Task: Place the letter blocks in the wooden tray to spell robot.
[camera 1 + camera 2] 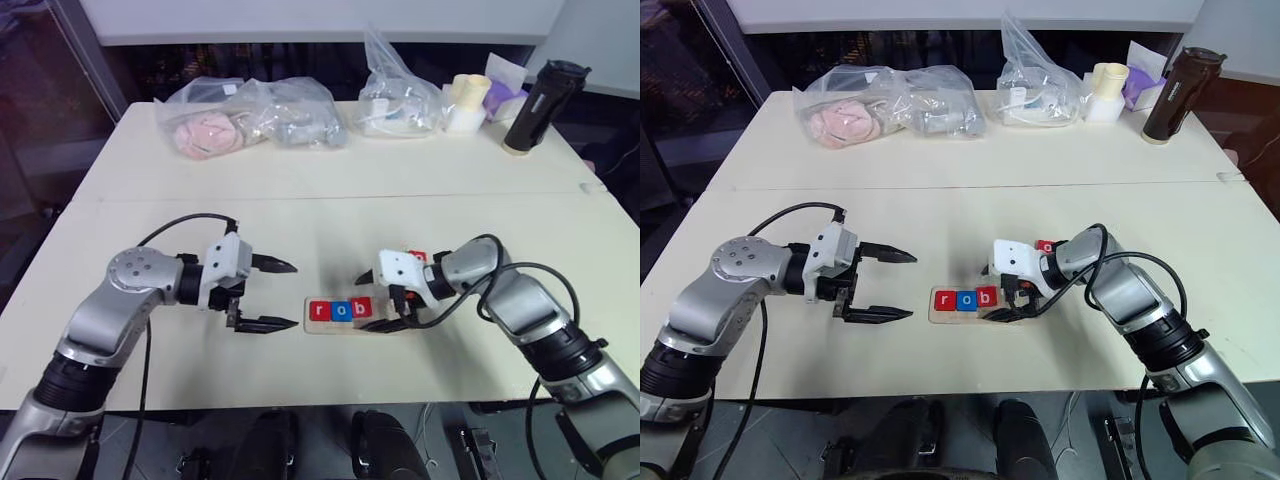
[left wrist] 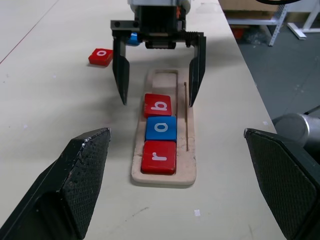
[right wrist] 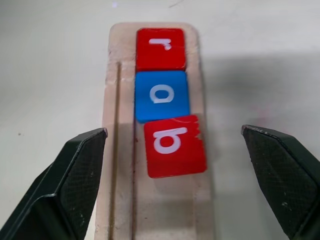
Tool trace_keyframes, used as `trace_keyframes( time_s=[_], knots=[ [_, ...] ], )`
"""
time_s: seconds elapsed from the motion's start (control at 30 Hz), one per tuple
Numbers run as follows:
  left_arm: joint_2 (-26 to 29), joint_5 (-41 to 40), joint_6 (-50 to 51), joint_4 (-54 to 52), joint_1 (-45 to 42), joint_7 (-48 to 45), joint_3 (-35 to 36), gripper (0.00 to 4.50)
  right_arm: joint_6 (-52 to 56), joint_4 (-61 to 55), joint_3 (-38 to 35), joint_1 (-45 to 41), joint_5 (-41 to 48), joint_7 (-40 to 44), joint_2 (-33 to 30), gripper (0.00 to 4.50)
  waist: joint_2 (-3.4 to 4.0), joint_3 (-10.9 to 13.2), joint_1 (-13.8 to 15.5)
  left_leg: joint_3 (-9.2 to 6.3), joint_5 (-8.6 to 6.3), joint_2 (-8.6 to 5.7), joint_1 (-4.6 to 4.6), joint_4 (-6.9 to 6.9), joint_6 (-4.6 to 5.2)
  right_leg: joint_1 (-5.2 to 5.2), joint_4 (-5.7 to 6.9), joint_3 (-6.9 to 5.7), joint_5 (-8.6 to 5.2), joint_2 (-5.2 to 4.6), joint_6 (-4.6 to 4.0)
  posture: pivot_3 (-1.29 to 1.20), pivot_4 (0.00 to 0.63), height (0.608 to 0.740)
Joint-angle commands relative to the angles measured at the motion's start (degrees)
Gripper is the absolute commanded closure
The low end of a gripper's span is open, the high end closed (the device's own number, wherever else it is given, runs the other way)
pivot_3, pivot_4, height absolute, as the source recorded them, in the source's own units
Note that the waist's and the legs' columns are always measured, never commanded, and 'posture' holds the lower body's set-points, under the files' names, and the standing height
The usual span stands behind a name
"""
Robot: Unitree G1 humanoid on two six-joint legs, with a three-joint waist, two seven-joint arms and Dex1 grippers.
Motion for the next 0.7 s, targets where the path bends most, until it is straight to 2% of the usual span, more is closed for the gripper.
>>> trace_keyframes(
  time_s=[0.03, 0.13, 0.3, 0.43, 0.7],
  knots=[
    [-0.29, -0.15, -0.89, -0.9, -0.98, 0.21, 0.2, 0.0, 0.27, -1.39, -3.59, -1.42, 1.55, -1.23, -0.02, 0.08, 0.0, 0.0, 0.01, 0.0, 0.0, 0.0, 0.0, 0.0, 0.0, 0.0, 0.0, 0.0, 0.0, 0.0, 0.0, 0.0, 0.15, 0.74],
    [-0.4, -0.08, -0.97, -0.9, -0.84, 0.15, 0.12, 0.0, -2.37, 4.15, -6.66, -3.49, -0.07, -7.29, 2.04, 0.08, 0.0, 0.0, -0.05, 0.0, 0.0, 0.0, 0.0, 0.0, 0.0, 0.0, 0.0, 0.0, 0.0, 0.0, 0.0, 0.0, 0.15, 0.74],
    [-0.46, -0.21, -0.84, -1.13, -0.74, 0.14, 0.15, 0.0, -11.33, 11.15, -5.92, -1.74, -5.1, -13.13, 3.05, 0.08, 0.0, 0.0, -0.09, 0.0, 0.02, 0.0, 0.02, -0.02, -0.03, 0.0, 0.01, -0.01, 0.02, 0.02, -0.03, 0.0, 0.15, 0.74],
    [-0.31, -0.17, -0.94, -0.84, -0.79, -0.06, 0.24, 0.0, -11.98, 10.9, -5.78, 0.06, -4.92, -12.58, 3.57, 0.08, 0.0, 0.0, -0.13, 0.01, 0.02, -0.01, -0.01, -0.03, -0.03, -0.01, 0.01, -0.01, 0.04, 0.02, 0.01, 0.0, 0.15, 0.74],
    [-0.47, -0.07, -1.02, -0.97, -0.62, 0.01, 0.05, 0.0, -7.72, 3.11, -5.84, 3.04, -2.95, -10.83, 3.86, 0.08, 0.0, 0.0, -0.21, 0.02, 0.03, 0.04, 0.04, 0.0, -0.02, 0.01, 0.1, 0.0, 0.04, 0.14, 0.01, 0.0, 0.15, 0.74]
  ],
)
